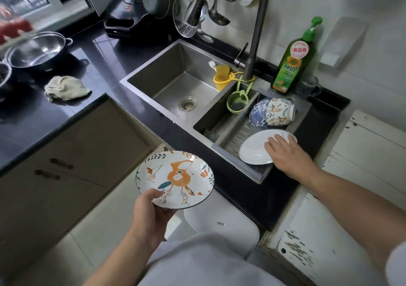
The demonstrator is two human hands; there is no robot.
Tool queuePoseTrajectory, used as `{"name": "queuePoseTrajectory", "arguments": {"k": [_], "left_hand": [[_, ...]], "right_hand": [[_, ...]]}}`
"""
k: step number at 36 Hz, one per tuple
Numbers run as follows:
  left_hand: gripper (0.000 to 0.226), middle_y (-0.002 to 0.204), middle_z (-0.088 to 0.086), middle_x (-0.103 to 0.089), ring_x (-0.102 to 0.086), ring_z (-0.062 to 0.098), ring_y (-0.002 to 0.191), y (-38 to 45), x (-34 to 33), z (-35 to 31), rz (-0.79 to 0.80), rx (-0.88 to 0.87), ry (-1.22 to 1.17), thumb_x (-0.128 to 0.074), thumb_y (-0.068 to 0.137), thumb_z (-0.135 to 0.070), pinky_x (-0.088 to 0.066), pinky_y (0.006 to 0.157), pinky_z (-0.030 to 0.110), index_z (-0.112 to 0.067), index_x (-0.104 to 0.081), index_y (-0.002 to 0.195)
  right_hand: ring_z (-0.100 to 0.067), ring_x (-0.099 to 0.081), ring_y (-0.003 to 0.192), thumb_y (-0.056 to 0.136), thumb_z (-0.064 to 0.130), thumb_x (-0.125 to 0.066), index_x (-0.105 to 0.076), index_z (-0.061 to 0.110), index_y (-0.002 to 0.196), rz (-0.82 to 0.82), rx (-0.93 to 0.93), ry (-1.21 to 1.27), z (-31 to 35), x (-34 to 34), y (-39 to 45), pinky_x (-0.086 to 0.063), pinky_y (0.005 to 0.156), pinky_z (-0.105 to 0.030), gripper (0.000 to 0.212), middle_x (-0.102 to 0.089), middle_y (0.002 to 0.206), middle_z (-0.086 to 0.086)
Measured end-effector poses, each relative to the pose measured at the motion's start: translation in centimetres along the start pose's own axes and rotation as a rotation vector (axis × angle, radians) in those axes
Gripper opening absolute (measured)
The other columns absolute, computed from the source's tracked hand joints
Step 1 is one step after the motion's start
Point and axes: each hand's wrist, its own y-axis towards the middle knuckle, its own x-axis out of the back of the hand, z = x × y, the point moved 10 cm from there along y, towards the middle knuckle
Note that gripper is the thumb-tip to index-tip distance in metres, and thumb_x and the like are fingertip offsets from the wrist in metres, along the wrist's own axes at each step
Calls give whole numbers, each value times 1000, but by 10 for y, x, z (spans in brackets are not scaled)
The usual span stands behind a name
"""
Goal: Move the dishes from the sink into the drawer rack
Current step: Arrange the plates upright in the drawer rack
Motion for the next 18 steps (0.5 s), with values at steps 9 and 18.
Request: {"name": "queuePoseTrajectory", "arguments": {"k": [9,18], "left_hand": [[61,122,14,-73,-65,36,121,-1,12,4,-21,1,25,-36,80,2,-46,110,54,-10,-54,137],[55,121,15,-73,-66,39,117,4,59,6,-102,-9,17,-30,81,15,-49,106,59,-17,-58,116]], "right_hand": [[-46,-64,110,81,-12,-58,-57,-4,124,-413,-426,631,-34,76,-29,-58,84,-54,44,-65,118,-27],[-19,-71,97,100,-2,-50,-63,30,114,-463,-1381,2330,100,70,-58,-62,81,-46,37,-72,104,5]]}}
